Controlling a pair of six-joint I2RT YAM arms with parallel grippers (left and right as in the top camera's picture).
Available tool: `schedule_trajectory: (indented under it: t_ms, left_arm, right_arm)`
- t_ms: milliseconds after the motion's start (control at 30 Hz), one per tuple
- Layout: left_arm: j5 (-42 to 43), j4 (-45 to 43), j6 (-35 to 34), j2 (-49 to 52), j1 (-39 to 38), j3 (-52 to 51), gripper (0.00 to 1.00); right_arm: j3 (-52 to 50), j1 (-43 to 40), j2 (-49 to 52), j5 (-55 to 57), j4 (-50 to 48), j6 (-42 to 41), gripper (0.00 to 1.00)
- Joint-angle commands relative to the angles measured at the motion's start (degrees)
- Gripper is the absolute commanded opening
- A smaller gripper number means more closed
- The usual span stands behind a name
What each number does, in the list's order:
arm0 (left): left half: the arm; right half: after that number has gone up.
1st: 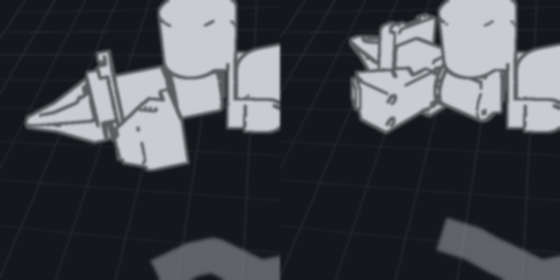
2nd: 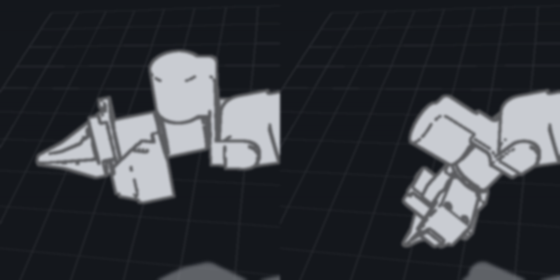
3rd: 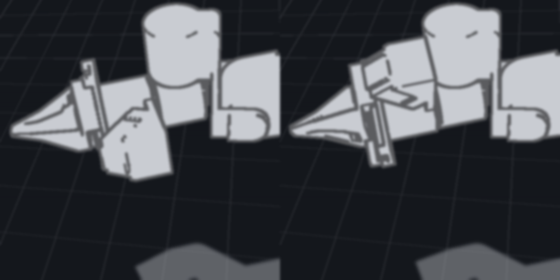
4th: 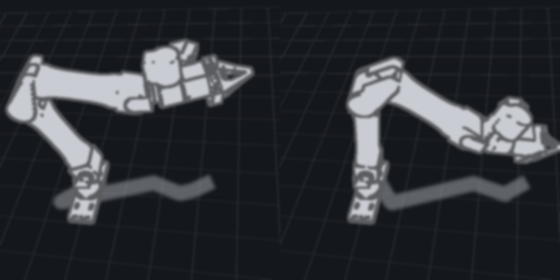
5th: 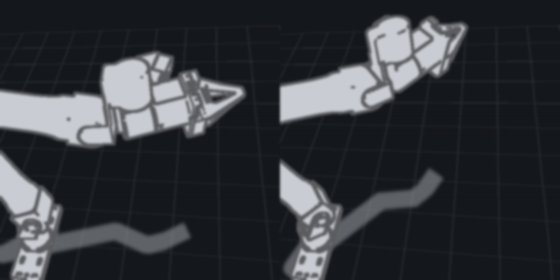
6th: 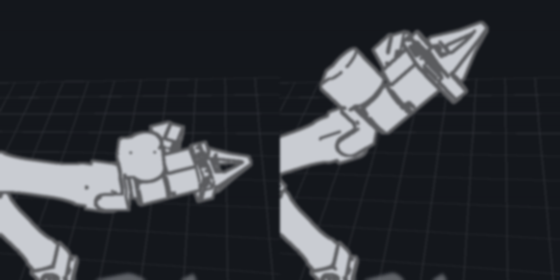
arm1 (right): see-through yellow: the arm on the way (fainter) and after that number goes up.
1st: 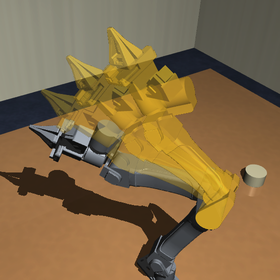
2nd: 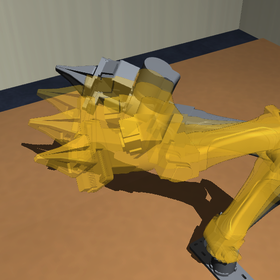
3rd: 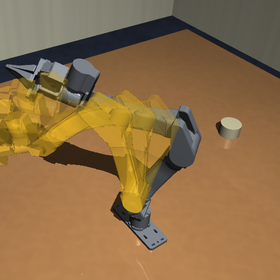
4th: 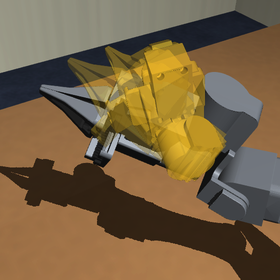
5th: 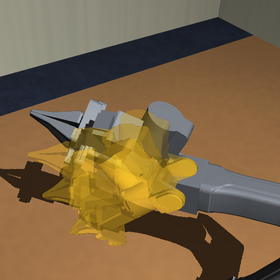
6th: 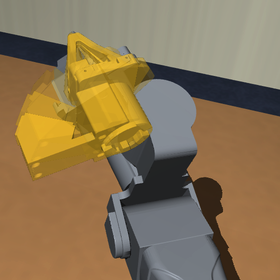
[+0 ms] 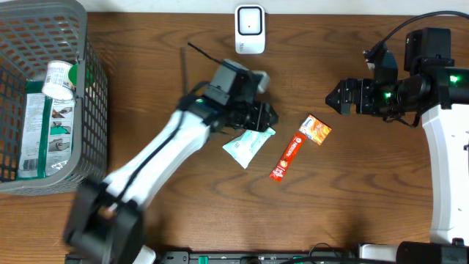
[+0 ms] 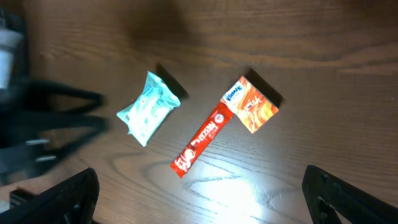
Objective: Scan the item barcode
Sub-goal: 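Return the left gripper to the basket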
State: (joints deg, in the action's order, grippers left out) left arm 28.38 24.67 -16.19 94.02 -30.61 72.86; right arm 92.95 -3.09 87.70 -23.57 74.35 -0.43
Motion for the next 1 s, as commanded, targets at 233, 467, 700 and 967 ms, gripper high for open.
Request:
schedule_trajectory:
  t_ms: [233,467,700,967]
  left_arm:
    - [-30.40,29.05,6.56,-9.90,12.55,24.15,0.53]
    - [-31.21,34.62,6.54,-9.90,32.96,36.54,0.57]
    - [-31.21,29.09,6.56,-8.00,47.43,36.76,0.69]
    - [-31.23,26.34,7.85,1.27,54.23,36.76,0.75]
  right_arm:
    - [1.01,0.09,-0.04,-0.24,0.04,-0.35,0.99]
    - [1.01,0.09,-0.04,-0.26,0.04,-0.35,0.99]
    - [1.01,0.09,-0.04,-0.26,0.04,-0.35,0.99]
    - [1.01,0.09,-0.04,-0.26,0.04,-0.35,0.99]
